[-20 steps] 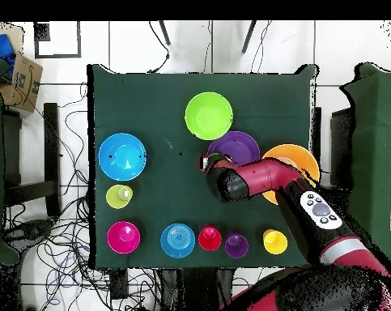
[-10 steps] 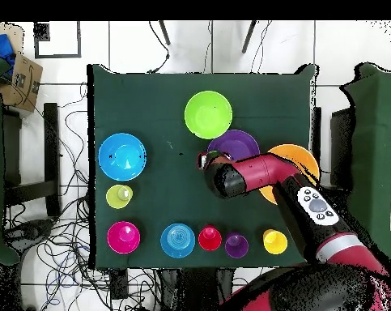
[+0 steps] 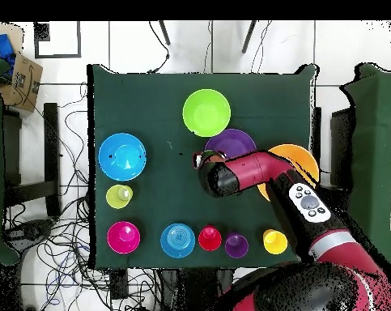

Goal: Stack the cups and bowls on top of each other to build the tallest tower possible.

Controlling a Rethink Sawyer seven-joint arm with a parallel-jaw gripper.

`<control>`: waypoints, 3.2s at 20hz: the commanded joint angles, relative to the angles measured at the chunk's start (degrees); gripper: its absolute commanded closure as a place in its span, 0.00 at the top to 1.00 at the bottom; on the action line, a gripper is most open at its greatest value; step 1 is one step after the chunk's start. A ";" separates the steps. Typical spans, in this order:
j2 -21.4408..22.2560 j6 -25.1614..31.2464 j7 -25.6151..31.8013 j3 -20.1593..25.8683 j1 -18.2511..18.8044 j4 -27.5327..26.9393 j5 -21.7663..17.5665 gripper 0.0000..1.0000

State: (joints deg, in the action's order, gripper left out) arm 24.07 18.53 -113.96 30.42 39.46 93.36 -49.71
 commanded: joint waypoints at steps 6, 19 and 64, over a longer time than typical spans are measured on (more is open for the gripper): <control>3.77 8.73 8.24 -5.05 -6.40 2.39 -3.64 0.00; 14.09 14.35 6.02 -6.80 -8.02 7.96 0.99 0.00; -4.56 41.90 10.93 -1.29 -26.29 -45.52 12.83 0.00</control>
State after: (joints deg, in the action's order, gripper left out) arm 29.52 49.71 -113.96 26.18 13.94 67.04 -35.22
